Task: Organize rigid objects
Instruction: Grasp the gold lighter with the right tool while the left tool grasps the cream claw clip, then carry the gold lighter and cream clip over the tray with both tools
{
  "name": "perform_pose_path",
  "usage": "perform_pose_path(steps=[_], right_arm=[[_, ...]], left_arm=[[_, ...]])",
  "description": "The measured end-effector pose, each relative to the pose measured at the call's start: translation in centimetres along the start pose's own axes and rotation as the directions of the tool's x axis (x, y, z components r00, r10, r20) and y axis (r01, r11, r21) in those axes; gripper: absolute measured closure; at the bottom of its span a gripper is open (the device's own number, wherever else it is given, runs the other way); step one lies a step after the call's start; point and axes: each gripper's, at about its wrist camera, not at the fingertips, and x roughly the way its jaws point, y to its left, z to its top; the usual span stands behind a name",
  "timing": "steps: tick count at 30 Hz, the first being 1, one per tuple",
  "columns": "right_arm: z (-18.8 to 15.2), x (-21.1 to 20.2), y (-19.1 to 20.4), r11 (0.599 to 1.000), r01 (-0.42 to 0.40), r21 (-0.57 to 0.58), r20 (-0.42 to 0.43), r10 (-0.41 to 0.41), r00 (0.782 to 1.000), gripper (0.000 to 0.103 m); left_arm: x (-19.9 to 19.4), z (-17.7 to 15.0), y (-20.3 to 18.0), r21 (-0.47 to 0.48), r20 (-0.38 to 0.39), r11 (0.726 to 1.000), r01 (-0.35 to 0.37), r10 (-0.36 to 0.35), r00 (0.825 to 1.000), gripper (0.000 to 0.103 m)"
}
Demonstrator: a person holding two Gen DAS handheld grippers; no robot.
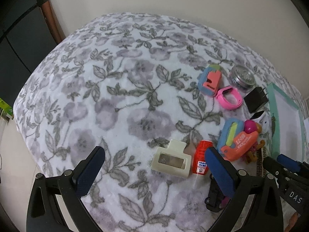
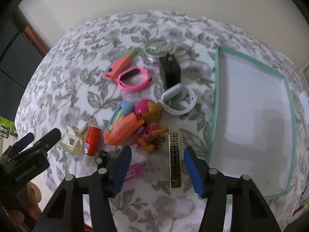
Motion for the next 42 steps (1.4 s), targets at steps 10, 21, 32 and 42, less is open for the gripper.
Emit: perform_pose_path(steps=[10, 21, 32, 42], right_arm=[[-0.6, 1.8, -1.1, 0.999, 0.036, 0.013, -0.047, -0.035, 0.998, 0.066], [-1.7, 4.1, -1.7, 0.999, 0.054, 0.006, -0.119, -0.053, 0.992, 0.073], [-1.9, 4.9, -1.8, 0.997, 0.075, -0.031, -0.113, -0.079, 0.99, 0.073], [-2.4, 4.5, -1.5, 0.997, 0.07, -0.028, -0.088, -0.072, 0.993, 0.086]], left_arm=[[2.9, -1.0, -0.9, 0.023, -0.036, 0.999, 0.024, -0.023, 0.999, 0.001], [4.0, -1.4, -1.2, 0.031, -0.046, 0.999, 0.018, -0.016, 0.999, 0.021], [5.4, -2.0, -1.1, 0.033, -0.046, 0.999, 0.011, -0.01, 0.999, 0.031], [4.5, -1.8, -1.3, 0.027, -0.068, 1.0, 0.012, -0.01, 0.998, 0.045]])
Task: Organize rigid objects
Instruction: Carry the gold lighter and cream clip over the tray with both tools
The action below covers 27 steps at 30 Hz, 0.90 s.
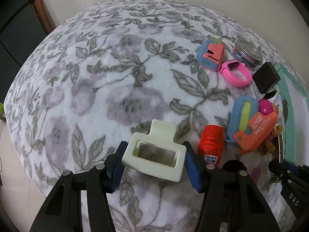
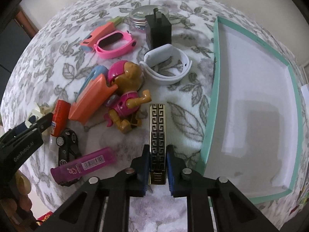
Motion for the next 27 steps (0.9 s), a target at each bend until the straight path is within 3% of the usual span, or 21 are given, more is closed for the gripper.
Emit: perform_pose_path(steps=[6, 10, 15, 19, 23, 27], right_arm=[[-0.2, -1.0, -0.3, 0.998, -0.055, 0.001, 0.018, 0.055, 0.998, 0.087], [-0.5, -3.2, -1.2, 0.996, -0.088, 0.032, 0.09, 0.085, 0.992, 0.087], [-0.5, -6.1, -2.9, 0.997, -0.035, 0.064, 0.212, 0.021, 0.977, 0.087], [-0.3, -8.2, -5.8, 0.991, -0.016, 0.134, 0.277, -0.022, 0.961, 0.087], [0.1, -9.2, -8.5, 0.975, 0.057, 0.215, 0.295, -0.12, 0.948, 0.087], [-0.6, -9.1, -11.5, 0.954, 0.08, 0.29, 0.28, -0.165, 0.946, 0.087]], left_arm=[[-1.2, 0.1, 0.2, -0.024, -0.013, 1.0, -0.015, 0.015, 1.0, 0.045], [-4.1, 1.0, -0.5, -0.046, 0.021, 0.999, -0.005, 0.006, 1.0, 0.045], [-9.0, 2.9, -2.9, -0.066, 0.101, 0.994, 0.087, -0.08, 0.992, 0.045], [-12.6, 4.0, -7.5, 0.0, 0.152, 0.993, 0.122, -0.121, 0.981, 0.045], [-14.0, 4.3, -11.6, 0.039, 0.161, 0.984, 0.172, -0.176, 0.971, 0.045], [-14.1, 4.4, -16.2, 0.097, 0.153, 0.982, 0.164, -0.178, 0.972, 0.045]])
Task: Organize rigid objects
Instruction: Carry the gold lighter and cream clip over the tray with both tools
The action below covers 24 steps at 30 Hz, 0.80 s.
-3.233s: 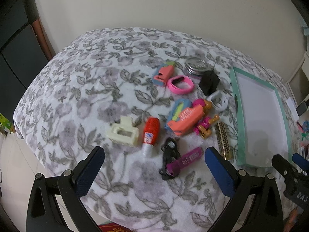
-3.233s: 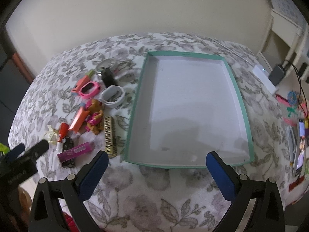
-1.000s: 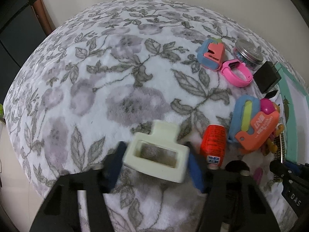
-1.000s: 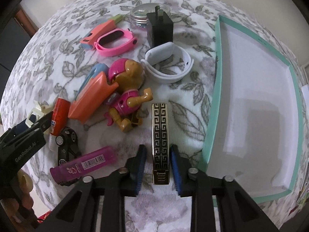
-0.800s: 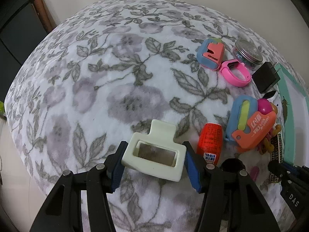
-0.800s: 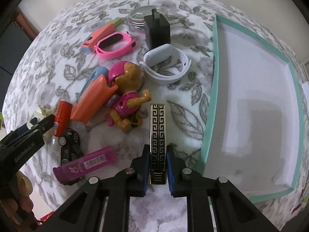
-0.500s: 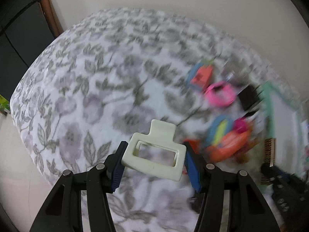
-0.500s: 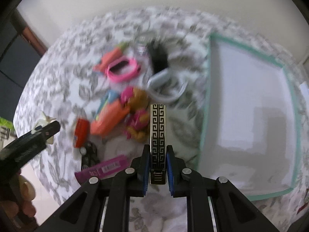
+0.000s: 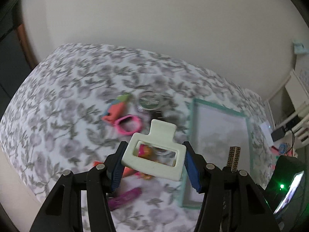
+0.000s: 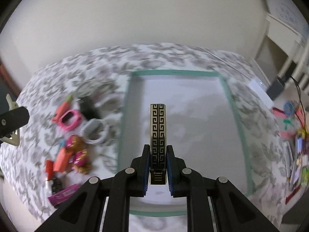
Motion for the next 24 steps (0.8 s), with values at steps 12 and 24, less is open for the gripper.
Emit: perform_pose_path(steps=[12, 24], right_arm=[[0.9, 1.7, -7.0, 0.981, 0.124, 0.151, 0.026, -0.13, 0.991, 0.086], [1.9, 5.3, -8.6, 0.976, 0.127, 0.178, -0.022, -0.125, 0.992, 0.086]], left_arm=[[3.4, 0.9, -9.8, 0.09, -0.041, 0.996, 0.007, -0.003, 0.999, 0.045], [8.2, 0.3, -11.3, 0.144, -0.014, 0.989, 0.037, -0.035, 0.999, 0.045]])
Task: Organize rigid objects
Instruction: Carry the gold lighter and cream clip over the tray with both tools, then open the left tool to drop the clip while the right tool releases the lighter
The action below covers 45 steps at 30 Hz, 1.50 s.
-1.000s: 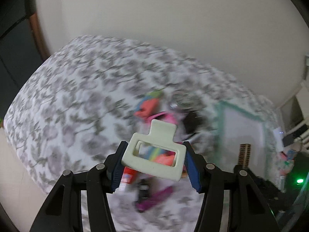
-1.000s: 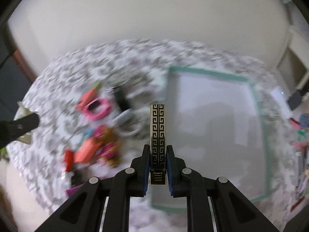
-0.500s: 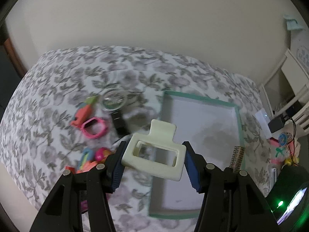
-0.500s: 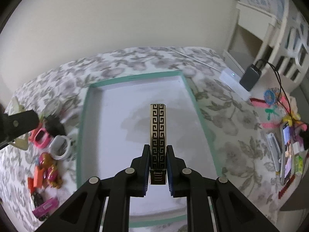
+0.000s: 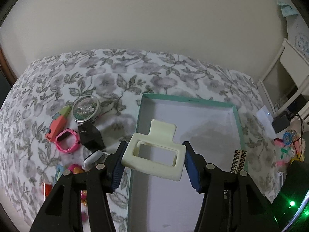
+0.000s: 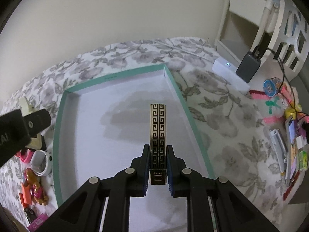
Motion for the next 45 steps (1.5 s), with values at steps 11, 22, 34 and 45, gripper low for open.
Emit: perform_pose_path(steps=[11, 22, 34, 45], right_arm=[[-1.2, 2.0, 0.4, 0.999, 0.004, -0.037, -0.065, -0.007, 0.998, 0.086], [-2.0, 2.9, 0.0, 0.999, -0.005, -0.032, -0.111, 0.002, 0.994, 0.086], [-1.9, 2.4, 0.0, 1.0, -0.005, -0.022, -0.109, 0.003, 0.994, 0.086], [-1.4, 1.1, 0.1, 0.999, -0.013, -0.029, -0.055, 0.011, 0.998, 0.086]], left_arm=[[2.7, -1.5, 0.1, 0.005, -0.053, 0.998, 0.062, -0.061, 0.997, 0.045], [5.2, -2.8, 0.5, 0.012, -0.129, 0.998, 0.053, -0.051, 0.99, 0.045], [4.4, -2.3, 0.9, -0.004, -0.128, 0.997, 0.077, -0.077, 0.989, 0.043], [2.3, -1.3, 1.9, -0.004, -0.063, 1.0, 0.001, -0.002, 0.998, 0.031]])
